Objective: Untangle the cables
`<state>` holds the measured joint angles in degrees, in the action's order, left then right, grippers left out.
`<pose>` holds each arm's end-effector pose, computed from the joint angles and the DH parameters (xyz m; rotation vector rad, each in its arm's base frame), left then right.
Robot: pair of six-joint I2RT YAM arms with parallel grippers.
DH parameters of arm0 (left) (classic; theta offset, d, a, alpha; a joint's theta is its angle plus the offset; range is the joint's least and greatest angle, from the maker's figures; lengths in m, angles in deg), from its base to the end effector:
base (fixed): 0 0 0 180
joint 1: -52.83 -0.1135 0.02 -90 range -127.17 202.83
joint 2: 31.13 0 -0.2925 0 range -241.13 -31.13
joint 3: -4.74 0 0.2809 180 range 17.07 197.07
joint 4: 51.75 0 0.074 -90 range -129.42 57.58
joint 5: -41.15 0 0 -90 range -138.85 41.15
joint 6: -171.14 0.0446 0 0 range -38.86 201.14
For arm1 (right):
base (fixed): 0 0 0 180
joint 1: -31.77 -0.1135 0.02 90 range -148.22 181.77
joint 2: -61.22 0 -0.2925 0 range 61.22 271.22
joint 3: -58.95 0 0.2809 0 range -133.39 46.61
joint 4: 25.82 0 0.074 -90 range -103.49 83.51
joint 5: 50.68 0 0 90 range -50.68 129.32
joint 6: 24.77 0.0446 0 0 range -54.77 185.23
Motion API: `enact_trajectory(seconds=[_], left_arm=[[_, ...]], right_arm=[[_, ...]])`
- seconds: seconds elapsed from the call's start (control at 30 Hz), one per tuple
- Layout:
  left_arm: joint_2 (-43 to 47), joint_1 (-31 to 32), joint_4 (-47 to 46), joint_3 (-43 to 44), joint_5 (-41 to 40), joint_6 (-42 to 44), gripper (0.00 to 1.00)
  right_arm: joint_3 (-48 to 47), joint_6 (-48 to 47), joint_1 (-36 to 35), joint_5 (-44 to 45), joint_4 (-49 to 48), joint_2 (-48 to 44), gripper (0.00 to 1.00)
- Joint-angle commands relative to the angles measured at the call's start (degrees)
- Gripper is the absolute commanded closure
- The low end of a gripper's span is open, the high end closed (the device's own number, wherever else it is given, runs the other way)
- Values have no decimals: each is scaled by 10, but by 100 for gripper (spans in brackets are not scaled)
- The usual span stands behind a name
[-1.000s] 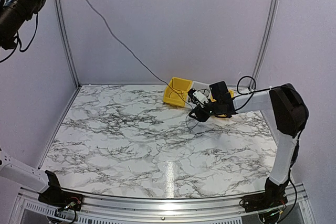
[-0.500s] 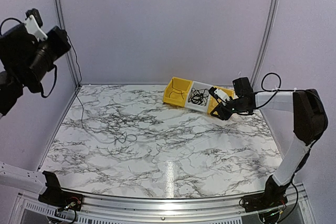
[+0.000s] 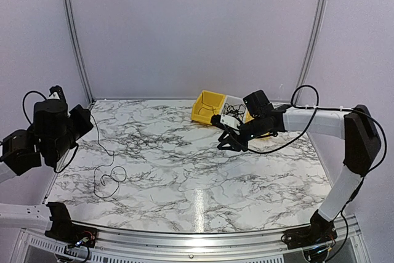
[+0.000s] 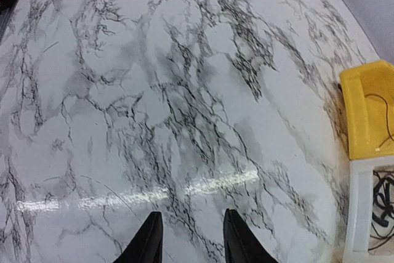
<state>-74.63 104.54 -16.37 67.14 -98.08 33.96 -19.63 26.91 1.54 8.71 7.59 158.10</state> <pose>0.1334 -0.1144 0.3766 -0.5092 1.7049 -0.4540 0.3267 0.2167 0.2275 -1.5269 1.8390 0.5913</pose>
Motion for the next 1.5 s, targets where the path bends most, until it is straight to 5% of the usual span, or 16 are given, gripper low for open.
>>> enact_trajectory(seconds=[0.0, 0.23, 0.5, 0.87, 1.47], left_arm=[[6, 1, 52, -6, 41, -52, 96], [-36, 1, 66, -11, 65, -54, 100], [-134, 1, -44, 68, 143, 43, 100], [-250, 1, -127, 298, 254, 62, 100], [-276, 1, -183, 350, 271, 45, 100]], right_arm=[[-51, -4, -52, -20, 4, 23, 65], [-107, 29, -76, -35, 0, 61, 66], [-217, 120, -119, -106, -32, 71, 57], [-328, 193, -208, -131, -134, 128, 37], [-370, 233, -209, -16, -195, 171, 50]])
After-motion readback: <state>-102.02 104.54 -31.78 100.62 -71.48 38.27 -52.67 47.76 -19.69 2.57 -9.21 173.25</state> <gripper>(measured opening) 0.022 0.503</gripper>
